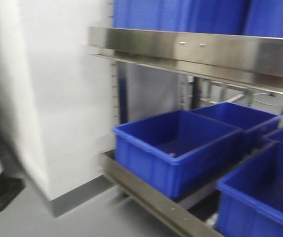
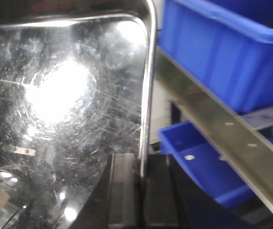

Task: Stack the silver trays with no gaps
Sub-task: 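Drive past the red table and cone toward the other blue-bin shelf, then stop the base in front of the shelf holding the other silver tray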

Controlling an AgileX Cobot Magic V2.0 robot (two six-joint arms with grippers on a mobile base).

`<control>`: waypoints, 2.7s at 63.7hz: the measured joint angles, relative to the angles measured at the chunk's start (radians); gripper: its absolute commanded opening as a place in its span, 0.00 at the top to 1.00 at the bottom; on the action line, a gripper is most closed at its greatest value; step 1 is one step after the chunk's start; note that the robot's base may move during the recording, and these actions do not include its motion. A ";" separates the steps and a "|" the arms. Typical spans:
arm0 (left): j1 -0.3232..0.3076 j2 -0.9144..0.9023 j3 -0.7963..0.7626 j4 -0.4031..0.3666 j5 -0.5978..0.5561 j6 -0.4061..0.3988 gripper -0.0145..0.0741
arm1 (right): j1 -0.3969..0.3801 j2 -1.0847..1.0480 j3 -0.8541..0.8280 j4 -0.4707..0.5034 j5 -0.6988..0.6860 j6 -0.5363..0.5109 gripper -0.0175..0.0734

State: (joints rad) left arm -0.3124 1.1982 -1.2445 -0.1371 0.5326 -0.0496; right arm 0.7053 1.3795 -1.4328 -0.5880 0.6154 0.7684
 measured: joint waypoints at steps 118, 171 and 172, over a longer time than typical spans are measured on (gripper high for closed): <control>0.000 0.000 0.000 -0.002 0.000 0.000 0.86 | 0.000 0.000 0.000 -0.002 0.000 0.000 0.89; 0.000 0.000 0.000 -0.002 0.000 0.000 0.86 | 0.000 0.000 0.000 -0.002 0.000 0.000 0.89; 0.000 0.000 0.000 -0.002 0.000 0.000 0.86 | 0.000 0.000 0.000 -0.002 0.000 0.000 0.89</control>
State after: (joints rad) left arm -0.3124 1.1982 -1.2445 -0.1389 0.5326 -0.0496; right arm 0.7053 1.3795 -1.4328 -0.5904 0.6154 0.7684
